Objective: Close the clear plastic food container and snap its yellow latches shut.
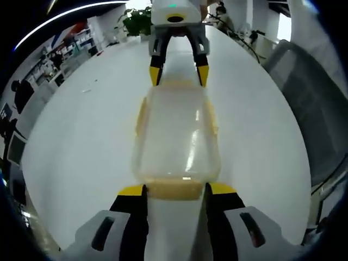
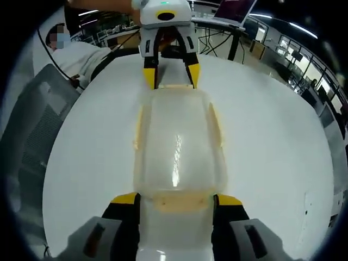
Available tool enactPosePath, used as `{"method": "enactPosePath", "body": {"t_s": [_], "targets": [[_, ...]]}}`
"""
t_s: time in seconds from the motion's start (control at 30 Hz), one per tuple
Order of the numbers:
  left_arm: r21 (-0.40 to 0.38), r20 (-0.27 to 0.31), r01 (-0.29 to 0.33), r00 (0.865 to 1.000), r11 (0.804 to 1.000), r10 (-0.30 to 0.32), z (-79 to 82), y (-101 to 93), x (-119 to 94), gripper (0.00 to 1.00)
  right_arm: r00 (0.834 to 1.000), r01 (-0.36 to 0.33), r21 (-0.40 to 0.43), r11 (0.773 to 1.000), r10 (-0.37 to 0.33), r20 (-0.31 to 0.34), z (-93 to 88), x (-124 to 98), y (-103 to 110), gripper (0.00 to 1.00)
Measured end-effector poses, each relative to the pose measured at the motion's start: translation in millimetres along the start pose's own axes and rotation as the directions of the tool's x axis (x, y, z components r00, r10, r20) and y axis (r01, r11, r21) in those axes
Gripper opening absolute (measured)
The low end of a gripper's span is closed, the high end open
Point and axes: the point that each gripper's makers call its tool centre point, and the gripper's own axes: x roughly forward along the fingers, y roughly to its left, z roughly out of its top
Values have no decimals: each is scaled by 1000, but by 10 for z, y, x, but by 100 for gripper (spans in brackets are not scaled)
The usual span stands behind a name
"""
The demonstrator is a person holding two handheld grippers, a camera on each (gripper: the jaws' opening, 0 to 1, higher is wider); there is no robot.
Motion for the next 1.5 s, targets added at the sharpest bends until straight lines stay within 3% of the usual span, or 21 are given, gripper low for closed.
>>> {"method": "enactPosePath", "body": {"t_s": [0.2,0.3,0.5,0.6,0.83,1.1,1.3,1.5], "targets": [[17,1,4,1000,1000,-4,-3,-3,1,38,1000,2,3,1000,-2,-10,-20,-2,-6,46],[19,0,3,1000,1000,-3,1,-3,-4,38,1000,-1,-18,1000,0,-24,-52,-18,-9,38],[7,3,4,1000,1000,-4,3,-6,-4,38,1000,4,-7,1000,-4,-31,-28,-4,2,38],[60,-8,5,1000,998,-5,1,-11,0,38,999,8,-1,1000,-8,-34,-40,-10,-4,38],[44,0,23,1000,999,-23,6,-15,-1,38,999,3,-6,1000,-3,-35,-41,-10,-5,38],[43,13,51,999,998,-52,11,-6,16,39,996,-11,-13,1000,10,-85,-34,-2,-15,38],[14,-43,68,997,998,-68,30,-10,38,39,995,-6,0,1000,6,-100,-53,-10,-10,38],[-11,-62,56,996,998,-57,11,-19,38,38,994,-6,4,1000,6,-105,-55,-11,-8,37]]}}
